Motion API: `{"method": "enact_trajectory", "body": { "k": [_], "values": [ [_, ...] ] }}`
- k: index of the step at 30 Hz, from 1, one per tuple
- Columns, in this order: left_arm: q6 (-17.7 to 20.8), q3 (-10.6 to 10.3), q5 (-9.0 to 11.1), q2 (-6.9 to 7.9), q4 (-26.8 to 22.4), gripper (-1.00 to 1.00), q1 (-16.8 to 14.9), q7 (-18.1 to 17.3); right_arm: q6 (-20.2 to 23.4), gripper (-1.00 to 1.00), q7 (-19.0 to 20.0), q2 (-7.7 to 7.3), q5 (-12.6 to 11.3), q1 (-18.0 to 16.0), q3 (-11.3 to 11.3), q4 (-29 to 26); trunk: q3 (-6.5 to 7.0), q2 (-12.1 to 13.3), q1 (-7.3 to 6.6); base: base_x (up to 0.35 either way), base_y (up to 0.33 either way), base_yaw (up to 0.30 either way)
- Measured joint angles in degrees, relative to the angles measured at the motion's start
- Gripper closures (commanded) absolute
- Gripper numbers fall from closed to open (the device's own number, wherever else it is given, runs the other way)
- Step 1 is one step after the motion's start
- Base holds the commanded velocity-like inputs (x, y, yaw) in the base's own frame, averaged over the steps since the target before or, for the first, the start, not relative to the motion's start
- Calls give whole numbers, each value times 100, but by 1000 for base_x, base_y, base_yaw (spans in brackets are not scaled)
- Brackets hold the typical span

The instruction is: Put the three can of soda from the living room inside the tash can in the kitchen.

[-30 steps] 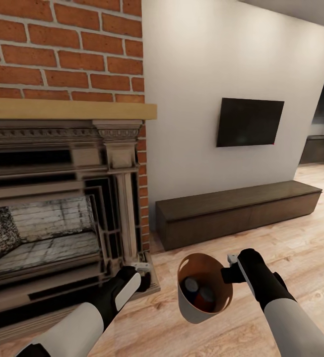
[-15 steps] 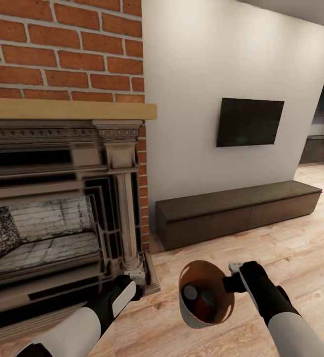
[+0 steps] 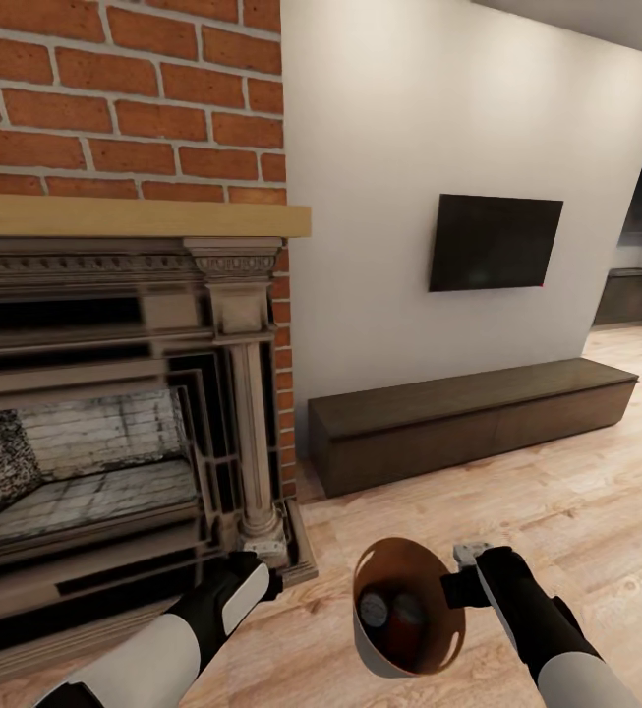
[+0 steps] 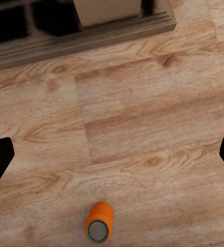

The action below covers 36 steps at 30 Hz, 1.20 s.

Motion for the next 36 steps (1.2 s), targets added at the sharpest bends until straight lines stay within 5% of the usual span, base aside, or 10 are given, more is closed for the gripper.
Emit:
{"method": "enact_trajectory", "body": {
  "k": [8, 12, 18, 23, 36],
  "values": [
    [2, -4, -3, -10, -1, -100, 5, -8, 50, 100, 10, -1, 15, 20, -145, -39, 0, 0, 0, 0, 0, 0],
    [4, -4, -4, -14, -2, -100, 5, -4, 692, 100, 6, -44, 88, -50, -195, -74, 0, 0, 0, 0, 0, 0],
    [8, -5, -12, -26, 0, -100, 5, -2, 1283, 100, -1, -360, 180, -389, -240, -157, 1, 0, 0, 0, 0, 0],
    [22, -5, 92, -23, 6, -100, 5, -10, 1305, 100, 17, -475, 60, -500, -265, -181, 1, 0, 0, 0, 0, 0],
    [146, -3, 276, -20, 7, -100, 12, -23, 1308, 100, 26, -441, 24, -526, -253, -191, -23, 0, 0, 0, 0, 0]
  ]
}}
